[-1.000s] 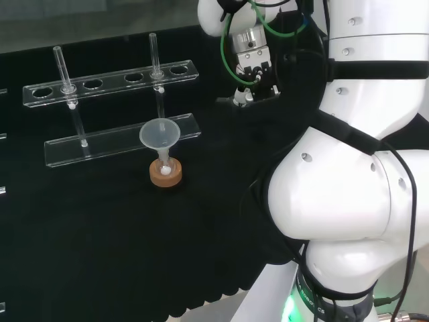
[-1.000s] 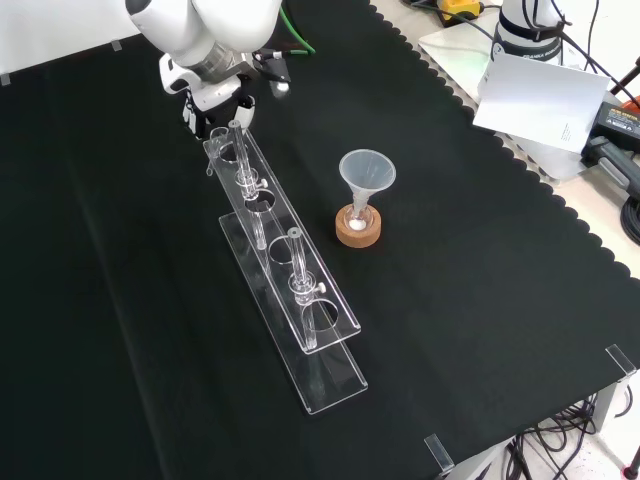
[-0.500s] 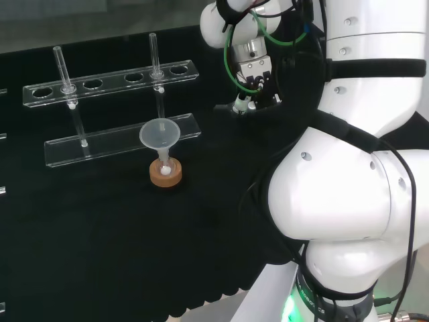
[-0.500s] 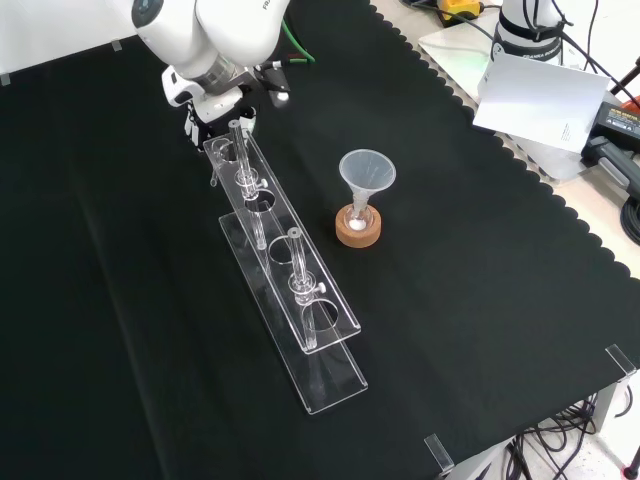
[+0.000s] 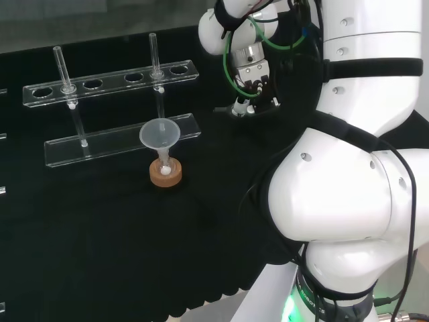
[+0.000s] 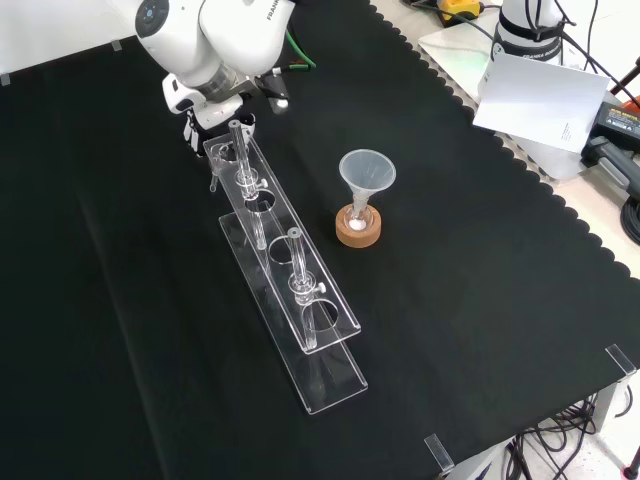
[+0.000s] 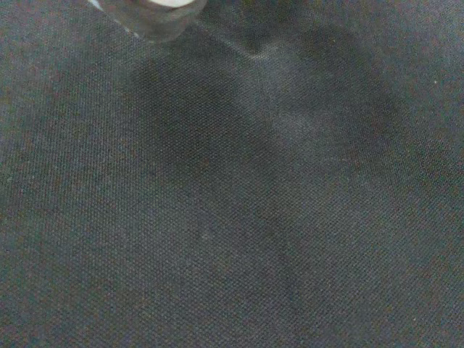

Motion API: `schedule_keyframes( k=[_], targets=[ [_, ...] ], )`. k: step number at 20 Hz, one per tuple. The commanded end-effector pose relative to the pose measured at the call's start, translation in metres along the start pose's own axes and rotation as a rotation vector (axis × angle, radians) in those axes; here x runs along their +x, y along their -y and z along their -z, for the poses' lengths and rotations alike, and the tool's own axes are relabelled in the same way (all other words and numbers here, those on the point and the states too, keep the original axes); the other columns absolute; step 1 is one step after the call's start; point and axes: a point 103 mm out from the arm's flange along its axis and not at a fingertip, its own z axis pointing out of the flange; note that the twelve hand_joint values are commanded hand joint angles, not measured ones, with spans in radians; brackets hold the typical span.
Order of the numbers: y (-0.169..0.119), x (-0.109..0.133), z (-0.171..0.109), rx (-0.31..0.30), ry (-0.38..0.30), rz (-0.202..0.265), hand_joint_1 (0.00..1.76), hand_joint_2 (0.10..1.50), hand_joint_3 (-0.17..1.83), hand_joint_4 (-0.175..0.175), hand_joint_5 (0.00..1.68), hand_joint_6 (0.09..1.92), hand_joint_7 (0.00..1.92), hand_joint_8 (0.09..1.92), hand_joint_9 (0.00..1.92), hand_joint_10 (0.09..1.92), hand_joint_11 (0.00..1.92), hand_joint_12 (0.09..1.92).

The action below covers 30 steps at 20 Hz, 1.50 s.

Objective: Put the weighing funnel back on the table.

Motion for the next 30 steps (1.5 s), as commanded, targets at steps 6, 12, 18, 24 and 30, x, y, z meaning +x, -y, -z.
schedule_keyframes(
  k=[6,12,18,24,30],
  targets=[
    [0.001,0.001,-0.002,0.04,0.068,-0.03,0.96,1.03,-0.14,0.038,0.88,0.63,0.48,0.67,1.02,0.09,0.81,1.04],
    [0.007,0.002,0.001,0.077,0.11,-0.027,0.83,1.0,-0.17,-0.02,0.22,0.21,0.05,0.57,0.63,0.09,0.33,1.28],
    [0.023,0.001,0.013,0.059,0.096,-0.023,0.75,0.95,-0.17,-0.016,0.08,0.09,0.0,0.19,0.41,0.09,0.09,1.35],
    [0.052,-0.006,0.04,0.025,0.072,-0.025,0.73,0.94,-0.17,-0.023,0.13,0.09,0.07,0.21,0.44,0.09,0.09,1.37],
    [0.098,-0.011,0.065,-0.007,0.049,-0.032,0.72,0.94,-0.17,-0.027,0.2,0.09,0.02,0.48,0.38,0.3,0.12,1.36]
  ],
)
